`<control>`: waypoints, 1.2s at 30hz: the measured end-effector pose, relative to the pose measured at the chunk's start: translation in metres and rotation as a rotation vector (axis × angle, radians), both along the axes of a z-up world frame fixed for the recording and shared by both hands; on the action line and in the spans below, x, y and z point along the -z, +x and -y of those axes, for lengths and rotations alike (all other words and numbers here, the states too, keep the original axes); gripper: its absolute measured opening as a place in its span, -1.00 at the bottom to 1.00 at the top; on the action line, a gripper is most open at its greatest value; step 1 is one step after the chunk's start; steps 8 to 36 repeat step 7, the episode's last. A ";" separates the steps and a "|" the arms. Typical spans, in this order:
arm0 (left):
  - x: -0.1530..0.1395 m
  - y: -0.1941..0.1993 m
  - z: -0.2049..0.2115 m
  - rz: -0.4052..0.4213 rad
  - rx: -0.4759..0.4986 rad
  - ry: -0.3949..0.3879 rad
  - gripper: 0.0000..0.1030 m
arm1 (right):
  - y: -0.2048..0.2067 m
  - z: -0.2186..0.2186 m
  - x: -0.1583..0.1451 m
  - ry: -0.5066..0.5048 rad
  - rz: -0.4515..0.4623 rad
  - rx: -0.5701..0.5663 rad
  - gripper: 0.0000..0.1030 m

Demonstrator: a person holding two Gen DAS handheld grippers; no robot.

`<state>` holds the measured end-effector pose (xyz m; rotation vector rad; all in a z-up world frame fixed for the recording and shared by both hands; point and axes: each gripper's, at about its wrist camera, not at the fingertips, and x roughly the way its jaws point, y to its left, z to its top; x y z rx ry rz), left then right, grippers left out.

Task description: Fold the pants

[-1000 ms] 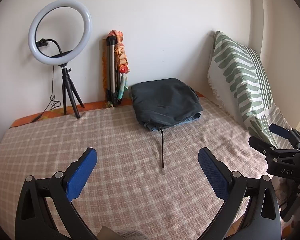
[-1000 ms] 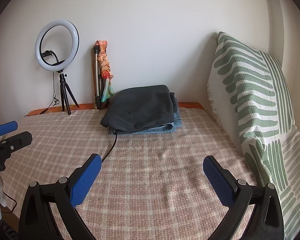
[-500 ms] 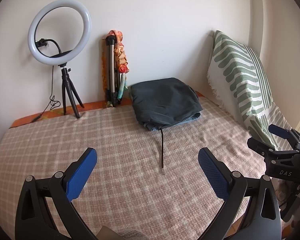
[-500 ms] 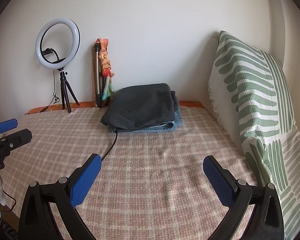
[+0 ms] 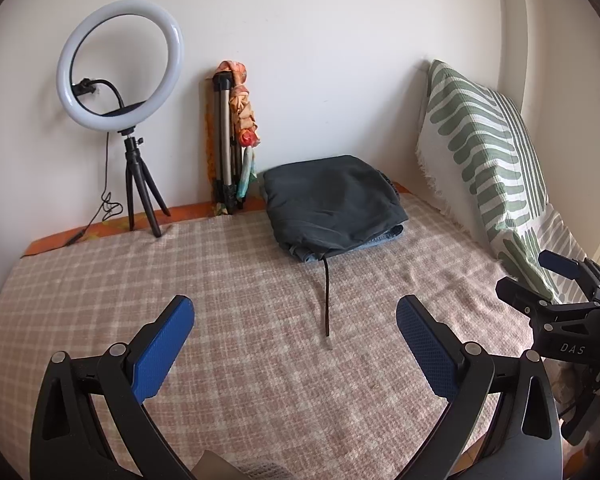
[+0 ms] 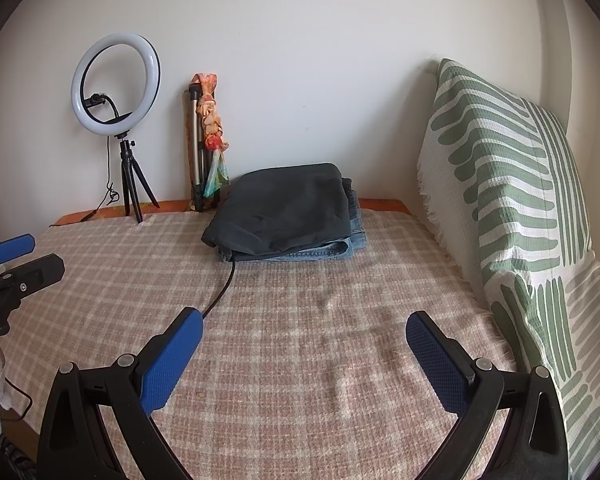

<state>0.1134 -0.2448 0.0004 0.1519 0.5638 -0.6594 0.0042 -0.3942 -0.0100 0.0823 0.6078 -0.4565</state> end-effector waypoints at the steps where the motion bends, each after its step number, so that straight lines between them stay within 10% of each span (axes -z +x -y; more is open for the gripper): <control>1: 0.000 -0.001 0.000 0.006 0.004 -0.001 0.96 | 0.000 0.000 0.001 0.000 -0.001 -0.001 1.00; 36: -0.001 -0.003 0.002 0.027 0.013 -0.009 0.96 | 0.000 0.000 0.001 0.002 -0.001 -0.001 1.00</control>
